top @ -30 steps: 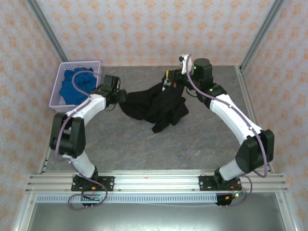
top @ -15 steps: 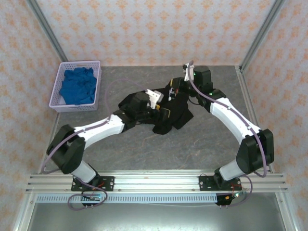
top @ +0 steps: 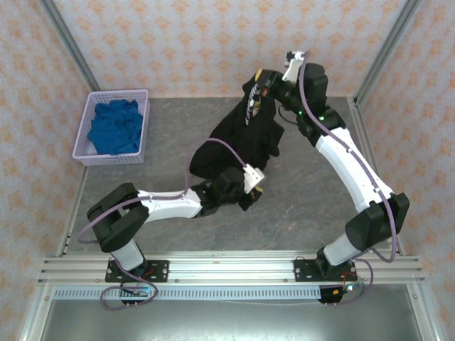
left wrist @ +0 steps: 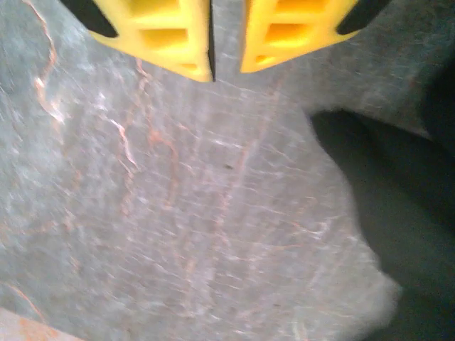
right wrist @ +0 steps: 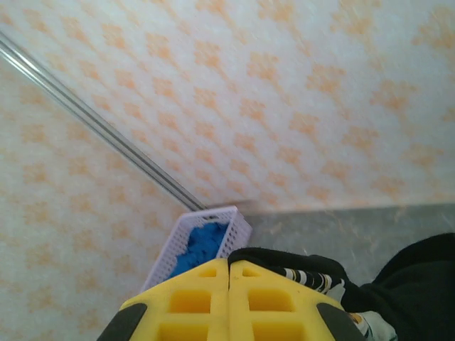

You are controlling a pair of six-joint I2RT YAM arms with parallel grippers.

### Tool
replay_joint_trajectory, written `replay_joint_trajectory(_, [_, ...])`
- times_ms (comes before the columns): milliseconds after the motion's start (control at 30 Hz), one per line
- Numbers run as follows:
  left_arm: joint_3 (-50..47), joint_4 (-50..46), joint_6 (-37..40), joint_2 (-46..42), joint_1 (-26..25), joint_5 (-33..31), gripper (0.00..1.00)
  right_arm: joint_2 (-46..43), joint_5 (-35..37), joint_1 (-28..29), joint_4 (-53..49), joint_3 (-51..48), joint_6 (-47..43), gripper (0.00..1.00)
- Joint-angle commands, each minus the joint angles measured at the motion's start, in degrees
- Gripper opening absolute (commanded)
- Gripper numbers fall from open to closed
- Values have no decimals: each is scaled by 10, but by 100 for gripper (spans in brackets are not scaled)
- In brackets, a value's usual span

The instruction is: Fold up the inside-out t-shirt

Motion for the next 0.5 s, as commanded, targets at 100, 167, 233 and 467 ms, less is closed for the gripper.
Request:
replay_joint_trajectory(100, [-52,-12,17,-93,5,-63,48,-10,-51,-3,-95,52,-113,0])
replay_joint_trajectory(167, [-67,-21,0,-139,20,-62,54,-38,-63,-3,-144,20,-177,0])
replay_joint_trajectory(233, [-83,-18,-32,-177,49,-47,58,-71,-67,-3,-173,-29,-226,0])
replay_joint_trajectory(467, [-20,-107,-123,-173,161,-5,71,-188,-29,-26,-217,-224,-261,0])
